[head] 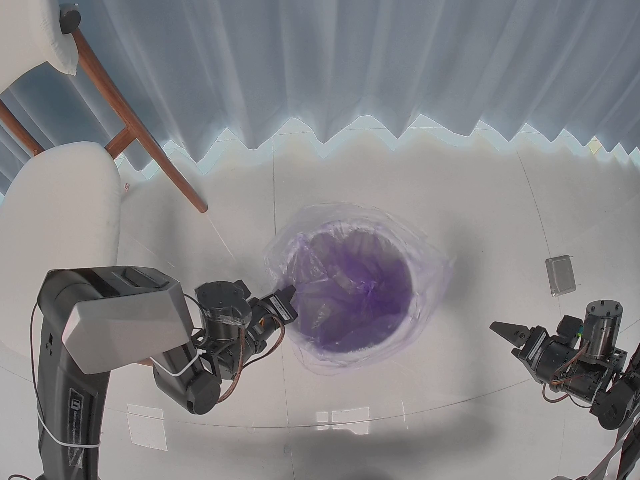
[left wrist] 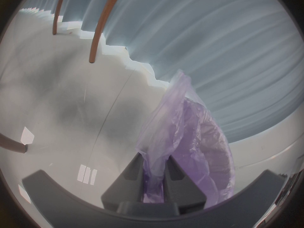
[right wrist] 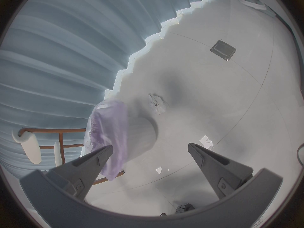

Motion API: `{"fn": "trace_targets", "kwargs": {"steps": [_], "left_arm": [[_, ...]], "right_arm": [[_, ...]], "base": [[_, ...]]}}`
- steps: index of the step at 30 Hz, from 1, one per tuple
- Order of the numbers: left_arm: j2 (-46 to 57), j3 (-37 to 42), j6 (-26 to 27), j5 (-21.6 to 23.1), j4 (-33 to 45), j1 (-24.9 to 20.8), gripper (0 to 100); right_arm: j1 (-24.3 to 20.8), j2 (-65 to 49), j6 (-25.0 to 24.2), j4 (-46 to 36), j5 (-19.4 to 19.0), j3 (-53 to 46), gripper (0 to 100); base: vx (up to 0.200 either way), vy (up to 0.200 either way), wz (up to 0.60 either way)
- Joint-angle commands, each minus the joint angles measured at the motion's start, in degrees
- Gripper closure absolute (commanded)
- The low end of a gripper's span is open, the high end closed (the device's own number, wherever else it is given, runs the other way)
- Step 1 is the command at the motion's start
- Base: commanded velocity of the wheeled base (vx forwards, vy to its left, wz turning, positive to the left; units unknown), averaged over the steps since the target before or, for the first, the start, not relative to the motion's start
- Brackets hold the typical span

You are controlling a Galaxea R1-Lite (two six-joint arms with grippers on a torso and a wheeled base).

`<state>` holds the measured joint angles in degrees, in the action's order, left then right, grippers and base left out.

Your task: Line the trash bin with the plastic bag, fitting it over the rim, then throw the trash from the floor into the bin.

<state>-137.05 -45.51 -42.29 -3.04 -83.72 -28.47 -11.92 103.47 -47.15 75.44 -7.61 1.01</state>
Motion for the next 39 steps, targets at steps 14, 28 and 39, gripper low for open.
{"fn": "trace_targets", "kwargs": {"steps": [14, 28, 39], "left_arm": [[-1.9, -0.2, 5.0, -2.0, -1.0, -2.9, 0], [-0.1, 0.3, 1.2, -5.4, -1.1, 1.7, 0], [-1.0, -2.4, -5.6, -5.1, -0.3, 2.2, 0]], "right_arm": [[0.0, 0.0, -0.1, 0.0, 0.0, -0.9, 0], [0.1, 0.1, -0.2, -0.1, 0.0, -0.9, 0], [-0.7, -0.1, -0.3, -0.1, 0.2, -0.9, 0]], "base": [[0.000, 0.000, 0.00], [0.000, 0.000, 0.00], [0.000, 0.000, 0.00]]}}
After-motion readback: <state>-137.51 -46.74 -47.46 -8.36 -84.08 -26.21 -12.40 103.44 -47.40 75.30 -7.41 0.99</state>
